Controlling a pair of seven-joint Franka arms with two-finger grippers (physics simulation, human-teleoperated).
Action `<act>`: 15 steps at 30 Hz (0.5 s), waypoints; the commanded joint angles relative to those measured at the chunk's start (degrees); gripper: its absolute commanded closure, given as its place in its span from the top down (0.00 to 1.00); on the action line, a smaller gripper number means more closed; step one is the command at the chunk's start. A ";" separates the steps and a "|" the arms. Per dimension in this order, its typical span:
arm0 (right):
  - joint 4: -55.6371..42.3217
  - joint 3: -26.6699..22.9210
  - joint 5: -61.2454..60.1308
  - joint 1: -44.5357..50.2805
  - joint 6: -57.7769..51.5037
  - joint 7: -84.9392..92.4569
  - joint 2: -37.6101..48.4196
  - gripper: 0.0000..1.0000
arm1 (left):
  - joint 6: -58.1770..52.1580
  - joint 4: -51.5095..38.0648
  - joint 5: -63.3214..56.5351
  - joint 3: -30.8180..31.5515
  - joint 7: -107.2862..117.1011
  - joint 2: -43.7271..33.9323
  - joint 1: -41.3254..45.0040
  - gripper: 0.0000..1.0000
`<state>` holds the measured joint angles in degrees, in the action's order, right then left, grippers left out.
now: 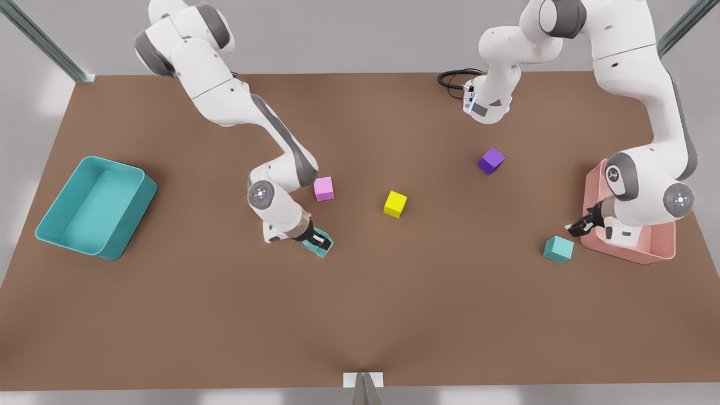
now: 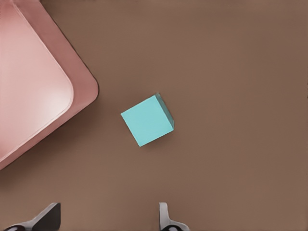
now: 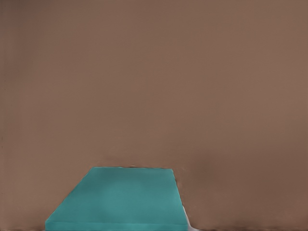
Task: Stack the two blue cubes on top of each other
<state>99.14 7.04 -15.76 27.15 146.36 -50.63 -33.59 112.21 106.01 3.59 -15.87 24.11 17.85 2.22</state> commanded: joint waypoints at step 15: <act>-20.57 -8.27 1.78 17.41 6.31 -44.64 -19.76 1.00 | 14.35 -2.04 4.58 1.01 38.12 9.84 -1.17 1.00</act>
<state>78.87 -1.18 -13.98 44.53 151.74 -74.60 -53.41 125.29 103.97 7.85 -14.89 45.59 27.48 1.07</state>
